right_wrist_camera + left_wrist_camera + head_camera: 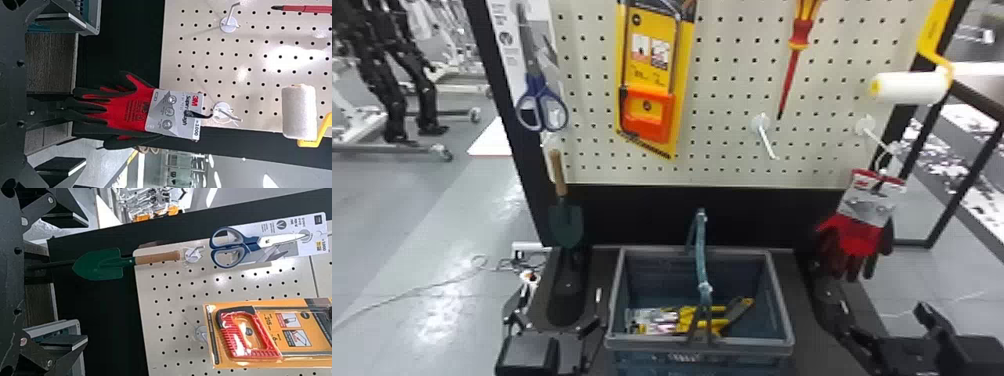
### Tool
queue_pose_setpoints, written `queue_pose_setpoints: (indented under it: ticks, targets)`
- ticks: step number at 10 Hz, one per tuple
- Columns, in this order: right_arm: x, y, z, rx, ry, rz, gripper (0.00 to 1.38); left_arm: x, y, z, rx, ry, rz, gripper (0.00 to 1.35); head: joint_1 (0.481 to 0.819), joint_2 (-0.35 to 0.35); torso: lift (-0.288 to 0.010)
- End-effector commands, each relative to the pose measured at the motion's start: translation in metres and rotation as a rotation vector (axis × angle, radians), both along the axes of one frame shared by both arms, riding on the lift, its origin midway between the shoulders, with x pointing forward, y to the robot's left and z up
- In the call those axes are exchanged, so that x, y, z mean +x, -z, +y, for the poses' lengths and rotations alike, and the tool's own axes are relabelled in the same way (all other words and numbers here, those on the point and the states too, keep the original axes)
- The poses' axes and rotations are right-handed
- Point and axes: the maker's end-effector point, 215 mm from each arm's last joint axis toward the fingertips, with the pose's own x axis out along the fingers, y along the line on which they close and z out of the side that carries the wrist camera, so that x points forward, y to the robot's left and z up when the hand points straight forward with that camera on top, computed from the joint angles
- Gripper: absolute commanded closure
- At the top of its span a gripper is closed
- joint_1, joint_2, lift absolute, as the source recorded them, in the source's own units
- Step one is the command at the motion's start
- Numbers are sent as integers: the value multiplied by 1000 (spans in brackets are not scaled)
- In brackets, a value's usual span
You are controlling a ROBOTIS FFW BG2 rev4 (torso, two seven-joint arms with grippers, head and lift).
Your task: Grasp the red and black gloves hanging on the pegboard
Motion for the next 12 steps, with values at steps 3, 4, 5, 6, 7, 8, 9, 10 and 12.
queue_pose_setpoints:
  ticks: [3,4,5,6,7,8,9,10,12]
  targets:
    - [0,0,0,-1,2,1,101,0,0,-1,-1,1,1,257,549,0,-100]
    - [-1,0,0,-2,2,3,102,0,0,-1,-1,1,1,257,549,0,-100]
    - [-2,2,0,-4,1,6,102,0,1,-1,-1,2,1,257,549,0,-100]
    - [-3,2,-1,-4,4,6,101,0,1,-1,-1,2,1,257,549,0,-100]
    - [-3,2,0,-3,3,7,99,0,1,-1,-1,2,1,257,549,0,-100]
    - [0,-1,-2,-2,6,-1,96,0,1,-1,-1,2,1,257,549,0,-100]
    - [4,-6,-7,-4,14,-8,98,0,0,-1,-1,2,0,257,549,0,-100]
    - [12,-11,-10,-13,-4,-4,99,0,1,-1,1,2,1,257,549,0,-100]
    - [26,-14,-18,-4,-32,6,96,0,0,-1,-1,2,0,257,549,0,-100]
